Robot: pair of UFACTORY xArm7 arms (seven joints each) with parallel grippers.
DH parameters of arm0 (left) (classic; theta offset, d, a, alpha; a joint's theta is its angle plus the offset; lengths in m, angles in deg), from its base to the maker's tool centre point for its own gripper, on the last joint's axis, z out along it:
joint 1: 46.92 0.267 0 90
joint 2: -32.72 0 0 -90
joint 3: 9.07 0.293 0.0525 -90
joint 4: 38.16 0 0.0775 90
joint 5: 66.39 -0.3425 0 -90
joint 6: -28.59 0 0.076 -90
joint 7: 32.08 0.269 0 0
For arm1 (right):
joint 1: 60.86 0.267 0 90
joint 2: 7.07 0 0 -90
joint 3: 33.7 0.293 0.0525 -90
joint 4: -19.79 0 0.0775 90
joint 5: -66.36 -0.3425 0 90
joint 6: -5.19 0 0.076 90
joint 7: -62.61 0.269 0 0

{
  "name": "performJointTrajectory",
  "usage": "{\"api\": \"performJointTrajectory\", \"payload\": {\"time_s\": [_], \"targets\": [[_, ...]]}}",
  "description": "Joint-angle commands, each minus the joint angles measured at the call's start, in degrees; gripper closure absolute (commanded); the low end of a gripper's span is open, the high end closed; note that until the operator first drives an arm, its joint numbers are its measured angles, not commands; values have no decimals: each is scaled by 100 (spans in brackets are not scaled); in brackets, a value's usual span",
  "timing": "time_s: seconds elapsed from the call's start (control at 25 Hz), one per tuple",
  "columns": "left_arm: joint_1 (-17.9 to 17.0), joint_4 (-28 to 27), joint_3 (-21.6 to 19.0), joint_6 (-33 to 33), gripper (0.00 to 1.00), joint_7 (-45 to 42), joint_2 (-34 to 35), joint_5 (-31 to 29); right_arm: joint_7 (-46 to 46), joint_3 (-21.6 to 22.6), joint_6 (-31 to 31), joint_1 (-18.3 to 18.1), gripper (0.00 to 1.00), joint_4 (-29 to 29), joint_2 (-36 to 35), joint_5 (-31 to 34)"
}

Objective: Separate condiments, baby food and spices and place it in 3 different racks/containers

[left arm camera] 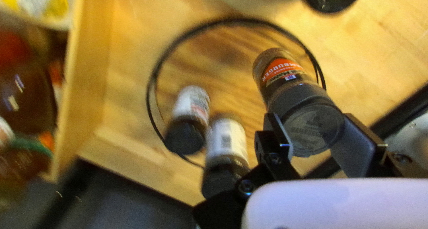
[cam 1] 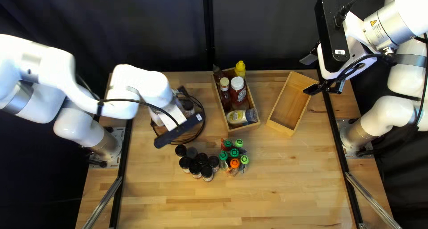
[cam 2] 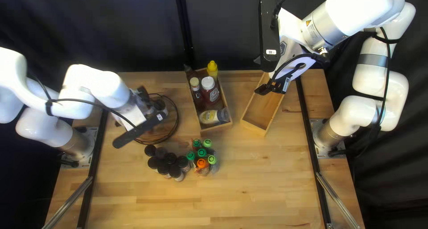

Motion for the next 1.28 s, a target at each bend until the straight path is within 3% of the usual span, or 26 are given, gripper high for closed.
{"api": "performJointTrajectory", "payload": {"time_s": [0.04, 0.36, 0.84, 0.88, 0.92, 0.96, 1.0, 1.12, 1.16, 1.2, 1.28], "targets": [[335, 199, 19, -171, 100, -516, 90, -169, 0, 0, 0, 0, 0, 0, 0, 0], [845, 403, 98, -551, 100, -1462, -17, -269, 0, 0, 0, 0, 0, 0, 0, 0], [780, 397, 130, -678, 100, -1722, -292, 40, 0, 0, 0, 0, 0, 0, 0, 0], [777, 398, 129, -681, 97, -1722, -296, 44, 0, 0, 0, 0, 0, 0, 0, 0], [764, 396, 121, -693, 65, -1726, -314, 50, 0, 0, 0, 0, 0, 0, 0, 0], [753, 388, 111, -688, 42, -1732, -327, 57, 0, 0, 0, 0, 0, 0, 0, 0], [740, 383, 98, -688, 27, -1742, -334, 65, 0, 0, 0, 0, 0, 0, 0, 0], [686, 361, 41, -678, 7, -1771, -362, 87, 0, 0, 0, 0, 0, 0, 0, 0], [667, 343, 24, -665, 7, -1777, -381, 98, 0, 0, 0, 0, 0, 0, 0, 0], [656, 330, 14, -655, 0, -1779, -389, 105, 0, 0, 0, 0, 0, 0, 0, 0], [601, 257, -54, -561, 0, -1822, -388, 146, 0, 0, 0, 0, 0, 0, 0, 0]]}}
